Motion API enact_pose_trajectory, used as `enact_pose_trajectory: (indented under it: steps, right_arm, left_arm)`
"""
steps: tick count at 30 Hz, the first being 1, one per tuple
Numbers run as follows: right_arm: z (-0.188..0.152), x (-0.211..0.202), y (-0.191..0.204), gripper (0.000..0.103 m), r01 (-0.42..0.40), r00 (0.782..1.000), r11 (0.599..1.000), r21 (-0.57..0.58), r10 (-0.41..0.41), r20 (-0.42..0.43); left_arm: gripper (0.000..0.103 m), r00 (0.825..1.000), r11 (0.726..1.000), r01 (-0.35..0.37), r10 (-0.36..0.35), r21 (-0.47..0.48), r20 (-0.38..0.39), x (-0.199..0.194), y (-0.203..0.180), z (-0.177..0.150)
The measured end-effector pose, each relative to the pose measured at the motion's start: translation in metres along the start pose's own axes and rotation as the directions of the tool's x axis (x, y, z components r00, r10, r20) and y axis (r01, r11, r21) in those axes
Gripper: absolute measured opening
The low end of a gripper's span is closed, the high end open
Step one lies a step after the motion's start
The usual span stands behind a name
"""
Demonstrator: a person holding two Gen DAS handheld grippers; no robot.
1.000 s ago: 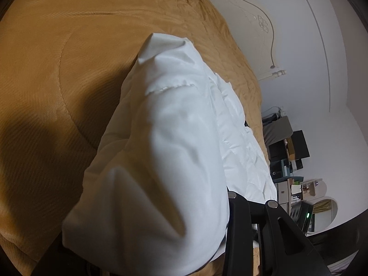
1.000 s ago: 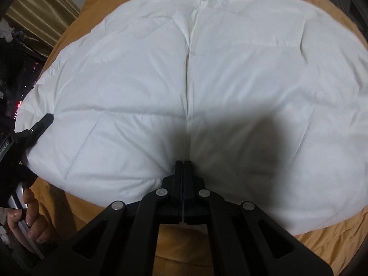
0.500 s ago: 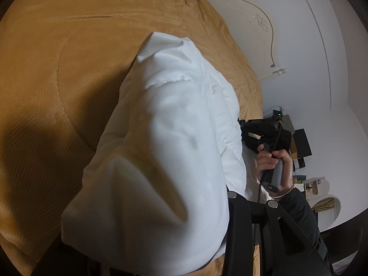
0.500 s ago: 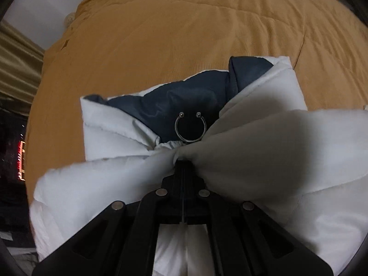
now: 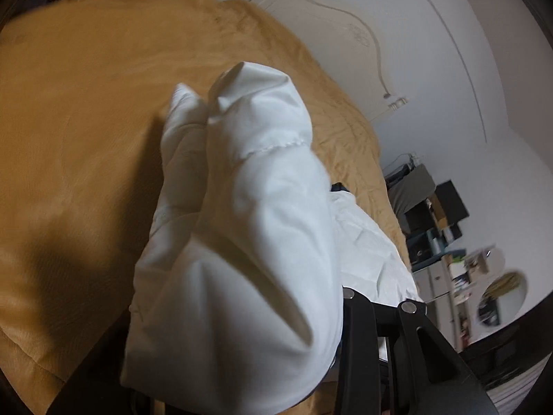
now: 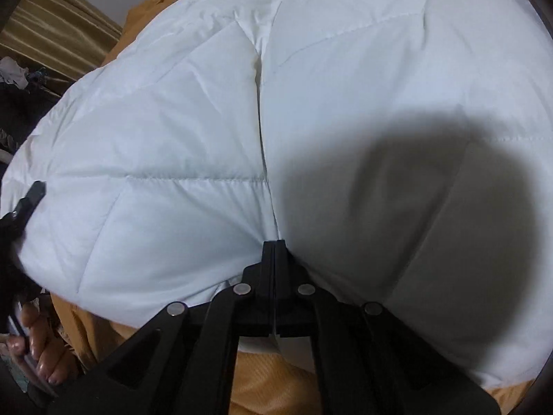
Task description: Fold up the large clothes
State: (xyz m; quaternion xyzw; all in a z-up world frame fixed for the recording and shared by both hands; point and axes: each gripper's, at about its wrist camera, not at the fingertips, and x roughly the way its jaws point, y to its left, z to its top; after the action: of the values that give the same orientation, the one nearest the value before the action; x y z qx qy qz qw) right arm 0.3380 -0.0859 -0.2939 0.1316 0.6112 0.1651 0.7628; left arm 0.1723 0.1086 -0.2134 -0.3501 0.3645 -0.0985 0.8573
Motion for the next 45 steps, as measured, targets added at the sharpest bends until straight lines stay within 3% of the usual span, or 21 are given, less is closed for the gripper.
enact_pose_trajectory:
  steps: [3, 5, 9, 11, 13, 14, 15, 17, 19, 22, 25, 26, 28, 29, 32, 34, 36, 38, 41, 44, 45]
  right_arm:
    - [0.003, 0.001, -0.001, 0.0, 0.001, 1.0, 1.0, -0.007, -0.002, -0.02]
    - [0.012, 0.009, -0.003, 0.0, -0.055, 0.998, 0.998, 0.033, 0.056, -0.021]
    - [0.02, 0.006, -0.024, 0.0, -0.222, 0.974, 0.973, 0.062, 0.223, -0.022]
    - [0.011, -0.028, -0.038, 0.004, -0.253, 0.967, 0.963, 0.093, 0.251, 0.035]
    - [0.004, -0.086, -0.064, 0.005, -0.18, 0.971, 0.98, 0.087, 0.162, 0.178]
    - [-0.001, -0.114, -0.08, 0.016, -0.125, 0.963, 0.986, 0.107, 0.094, 0.254]
    - [-0.007, -0.141, -0.097, 0.048, -0.072, 0.946, 0.985, 0.155, 0.019, 0.323]
    - [-0.023, -0.189, -0.13, 0.085, -0.021, 0.889, 0.959, 0.282, -0.111, 0.445]
    - [-0.034, -0.223, -0.154, 0.085, -0.04, 0.838, 0.941, 0.336, -0.152, 0.524]
    - [-0.024, -0.247, -0.164, 0.085, -0.039, 0.813, 0.932, 0.359, -0.179, 0.553]
    - [-0.005, -0.277, -0.168, 0.085, 0.035, 0.822, 0.956, 0.292, -0.194, 0.535]
    - [0.001, -0.284, -0.165, 0.085, 0.07, 0.832, 0.969, 0.239, -0.188, 0.521]
    - [0.028, -0.283, -0.147, 0.085, 0.141, 0.849, 0.983, 0.119, -0.182, 0.496]
    - [0.026, -0.274, -0.144, 0.085, 0.164, 0.865, 0.984, 0.062, -0.174, 0.471]
    - [0.071, -0.243, -0.117, 0.083, 0.22, 0.926, 0.973, -0.072, -0.185, 0.331]
    - [0.1, -0.211, -0.108, 0.078, 0.282, 0.937, 0.954, -0.104, -0.251, 0.242]
    - [0.121, -0.181, -0.121, 0.028, 0.304, 0.948, 0.951, -0.059, -0.296, 0.118]
    - [0.129, -0.16, -0.151, 0.024, 0.208, 0.978, 0.976, 0.063, -0.208, -0.008]
    - [0.125, -0.143, -0.188, 0.022, 0.128, 0.99, 0.978, 0.162, -0.117, -0.074]
    - [0.11, -0.135, -0.203, 0.022, 0.111, 0.991, 0.976, 0.188, -0.093, -0.098]
    - [0.106, -0.135, -0.204, 0.022, 0.126, 0.99, 0.976, 0.179, -0.111, -0.091]
  left_arm:
    - [0.036, 1.0, 0.992, 0.011, -0.013, 0.128, 0.013, -0.003, -0.051, 0.0]
    - [0.036, 1.0, 0.974, 0.023, -0.025, 0.224, 0.005, 0.003, -0.09, -0.004]
    - [0.036, 0.999, 0.89, 0.032, -0.032, 0.454, -0.009, 0.017, -0.177, -0.02]
    - [0.036, 0.999, 0.858, 0.043, -0.032, 0.511, -0.03, 0.028, -0.209, -0.03]
    - [0.036, 0.997, 0.828, 0.056, -0.021, 0.558, -0.069, 0.048, -0.235, -0.045]
    - [0.036, 0.996, 0.813, 0.059, -0.011, 0.58, -0.085, 0.059, -0.246, -0.053]
    - [0.036, 0.994, 0.791, 0.064, 0.003, 0.609, -0.107, 0.074, -0.258, -0.065]
    - [0.04, 0.989, 0.722, 0.065, 0.043, 0.688, -0.139, 0.107, -0.279, -0.095]
    - [0.044, 0.983, 0.638, 0.061, 0.096, 0.768, -0.157, 0.136, -0.293, -0.129]
    - [0.052, 0.965, 0.518, 0.043, 0.2, 0.854, -0.169, 0.178, -0.303, -0.181]
    - [0.054, 0.964, 0.385, -0.043, 0.257, 0.922, -0.063, 0.19, -0.31, -0.218]
    - [0.054, 0.965, 0.371, -0.061, 0.261, 0.927, -0.04, 0.191, -0.309, -0.224]
    - [0.053, 0.965, 0.382, -0.075, 0.262, 0.921, -0.03, 0.191, -0.306, -0.228]
    - [0.053, 0.965, 0.384, -0.077, 0.261, 0.92, -0.028, 0.191, -0.304, -0.229]
    - [0.053, 0.964, 0.383, -0.066, 0.263, 0.921, -0.04, 0.185, -0.298, -0.228]
    - [0.053, 0.965, 0.4, -0.038, 0.252, 0.916, -0.07, 0.177, -0.291, -0.225]
    - [0.053, 0.966, 0.413, 0.019, 0.227, 0.911, -0.124, 0.171, -0.286, -0.219]
    - [0.055, 0.962, 0.425, 0.102, 0.189, 0.899, -0.199, 0.161, -0.278, -0.211]
    - [0.055, 0.927, 0.449, 0.243, 0.154, 0.86, -0.343, 0.14, -0.267, -0.193]
    - [0.056, 0.836, 0.493, 0.43, 0.099, 0.757, -0.539, 0.1, -0.253, -0.161]
    - [0.056, 0.817, 0.507, 0.459, 0.082, 0.729, -0.571, 0.087, -0.249, -0.15]
